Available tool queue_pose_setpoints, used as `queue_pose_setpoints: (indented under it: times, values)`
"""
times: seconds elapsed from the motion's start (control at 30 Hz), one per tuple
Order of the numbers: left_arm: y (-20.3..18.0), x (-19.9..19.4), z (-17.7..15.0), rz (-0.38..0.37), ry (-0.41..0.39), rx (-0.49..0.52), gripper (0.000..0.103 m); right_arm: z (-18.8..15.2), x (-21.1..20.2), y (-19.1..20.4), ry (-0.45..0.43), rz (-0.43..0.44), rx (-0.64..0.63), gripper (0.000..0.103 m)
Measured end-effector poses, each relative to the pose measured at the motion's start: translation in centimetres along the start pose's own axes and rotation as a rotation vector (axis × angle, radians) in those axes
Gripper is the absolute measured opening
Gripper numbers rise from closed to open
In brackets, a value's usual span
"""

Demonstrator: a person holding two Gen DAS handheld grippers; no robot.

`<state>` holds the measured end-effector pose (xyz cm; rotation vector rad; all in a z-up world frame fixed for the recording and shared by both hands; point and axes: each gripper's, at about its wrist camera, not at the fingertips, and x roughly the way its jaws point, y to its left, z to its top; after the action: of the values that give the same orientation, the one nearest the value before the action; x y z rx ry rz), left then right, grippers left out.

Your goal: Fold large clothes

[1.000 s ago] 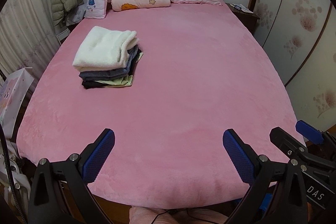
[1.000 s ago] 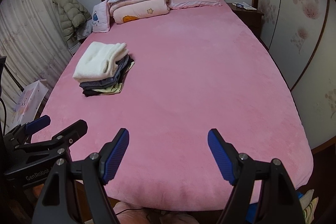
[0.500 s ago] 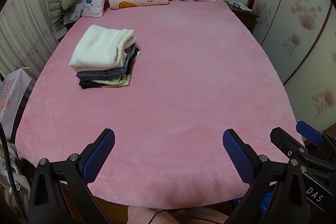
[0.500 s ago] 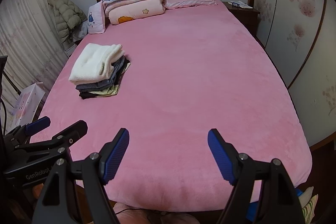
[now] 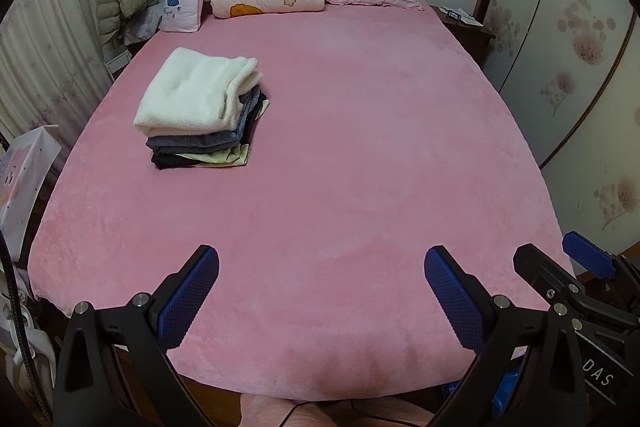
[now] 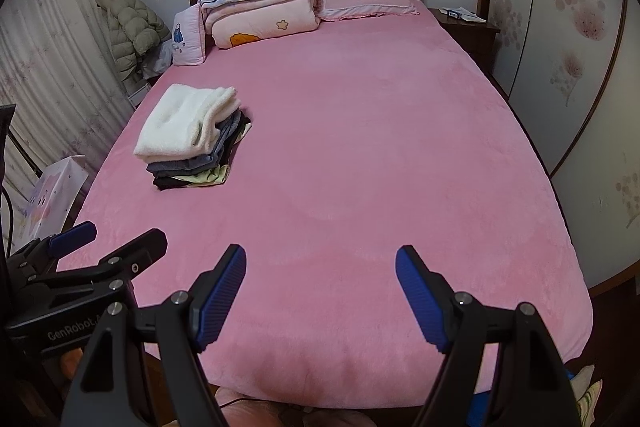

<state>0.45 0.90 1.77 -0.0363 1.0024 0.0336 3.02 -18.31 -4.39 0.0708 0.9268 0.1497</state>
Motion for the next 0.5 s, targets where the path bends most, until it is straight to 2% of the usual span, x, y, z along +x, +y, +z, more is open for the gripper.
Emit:
queue_pose_setpoints:
  times: [0.5]
  values:
    - [-0.12,0.07,0.04,-0.006,0.001,0.013,0.102,0.35,0.01,-0.83,-0.003,0.002,0.000,0.078]
